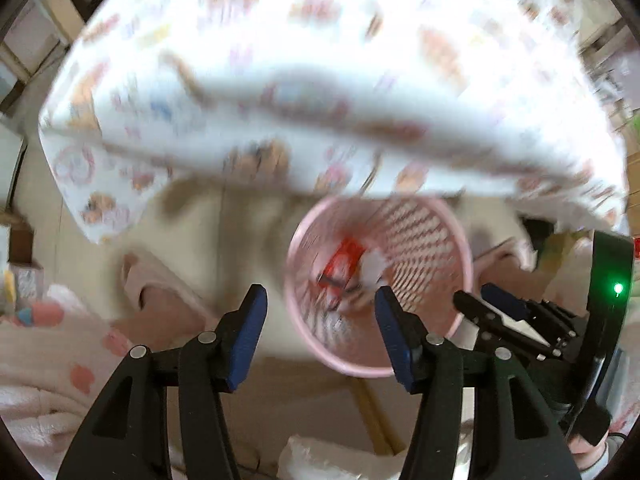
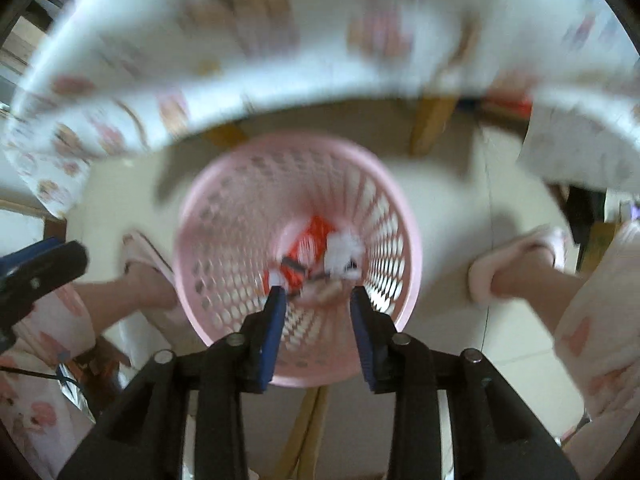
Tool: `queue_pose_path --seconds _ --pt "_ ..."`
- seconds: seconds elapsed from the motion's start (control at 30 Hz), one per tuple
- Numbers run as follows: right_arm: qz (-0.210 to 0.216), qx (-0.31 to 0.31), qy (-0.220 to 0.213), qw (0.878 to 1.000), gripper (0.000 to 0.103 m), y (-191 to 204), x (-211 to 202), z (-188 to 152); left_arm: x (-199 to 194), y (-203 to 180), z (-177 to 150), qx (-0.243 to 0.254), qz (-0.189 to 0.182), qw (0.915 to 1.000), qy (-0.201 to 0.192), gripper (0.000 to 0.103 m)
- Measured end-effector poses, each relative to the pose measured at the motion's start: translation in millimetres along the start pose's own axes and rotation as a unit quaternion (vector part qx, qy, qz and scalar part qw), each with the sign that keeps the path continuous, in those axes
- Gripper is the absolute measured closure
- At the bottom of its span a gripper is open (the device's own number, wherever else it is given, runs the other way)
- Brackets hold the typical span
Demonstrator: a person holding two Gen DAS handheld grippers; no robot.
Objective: Collect trash
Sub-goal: 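Raise both open tools back up toward the cloth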
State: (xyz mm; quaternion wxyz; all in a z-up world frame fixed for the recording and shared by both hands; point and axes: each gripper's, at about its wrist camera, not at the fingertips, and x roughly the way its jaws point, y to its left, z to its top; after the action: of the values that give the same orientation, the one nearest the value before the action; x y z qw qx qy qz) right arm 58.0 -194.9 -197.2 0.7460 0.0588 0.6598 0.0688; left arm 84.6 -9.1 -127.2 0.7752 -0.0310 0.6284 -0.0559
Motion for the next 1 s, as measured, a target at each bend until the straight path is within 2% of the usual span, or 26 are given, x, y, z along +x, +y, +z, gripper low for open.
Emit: queue_pose_path --seconds 0.07,0.2,0.27,0.3,0.33,0.4,0.47,0.6,0.67,0.77,1.0 --pt "0.000 -0.009 -0.042 0.999 0.063 2.7 -19.5 2.9 -16.7 -3.9 2.2 0.012 -0.005 0.9991 -0.041 0.048" --pt "-0.022 -0.034 -0.120 0.992 0.056 10.4 -48.8 3.2 -42.9 -12.9 1.3 0.047 0.025 0.9911 -0.122 0.046" --pt "-0.021 -0.039 -0.149 0.988 0.051 13.7 -59.3 3.8 -58.1 -17.2 -0.3 0.055 0.013 0.9840 -0.169 0.035" --pt "-0.018 -0.040 -0.161 0.986 0.049 14.6 -65.0 4.8 -65.9 -18.7 -1.6 0.058 0.010 0.9797 -0.192 0.024" --pt "-0.017 -0.040 -0.175 0.984 0.045 15.3 -70.5 5.1 -72.1 -20.2 -3.6 0.059 0.010 0.9754 -0.212 0.017" --pt "-0.023 -0.044 -0.203 0.978 0.040 16.1 -80.9 5.6 -84.7 -20.6 -4.6 0.060 0.018 0.9658 -0.252 0.016" --pt "-0.032 -0.049 -0.225 0.973 0.035 17.8 -89.5 5.6 -91.1 -18.2 -4.4 0.051 0.018 0.9623 -0.267 0.014" --pt "-0.034 -0.053 -0.245 0.967 0.025 19.2 -100.1 6.9 -96.0 -5.1 1.8 0.016 0.002 0.9614 -0.275 0.013" --pt "-0.036 -0.054 -0.253 0.965 0.015 20.5 -102.8 5.9 -97.8 -0.9 2.0 0.009 0.005 0.9599 -0.280 0.013" --pt "-0.041 -0.058 -0.271 0.960 0.006 23.9 -110.7 2.3 -104.1 -2.5 -3.0 0.010 0.011 0.9565 -0.291 0.011" --pt "-0.037 -0.043 -0.287 0.956 0.002 20.6 -117.3 0.6 -114.5 0.0 -10.3 0.002 -0.010 0.9486 -0.316 0.003"
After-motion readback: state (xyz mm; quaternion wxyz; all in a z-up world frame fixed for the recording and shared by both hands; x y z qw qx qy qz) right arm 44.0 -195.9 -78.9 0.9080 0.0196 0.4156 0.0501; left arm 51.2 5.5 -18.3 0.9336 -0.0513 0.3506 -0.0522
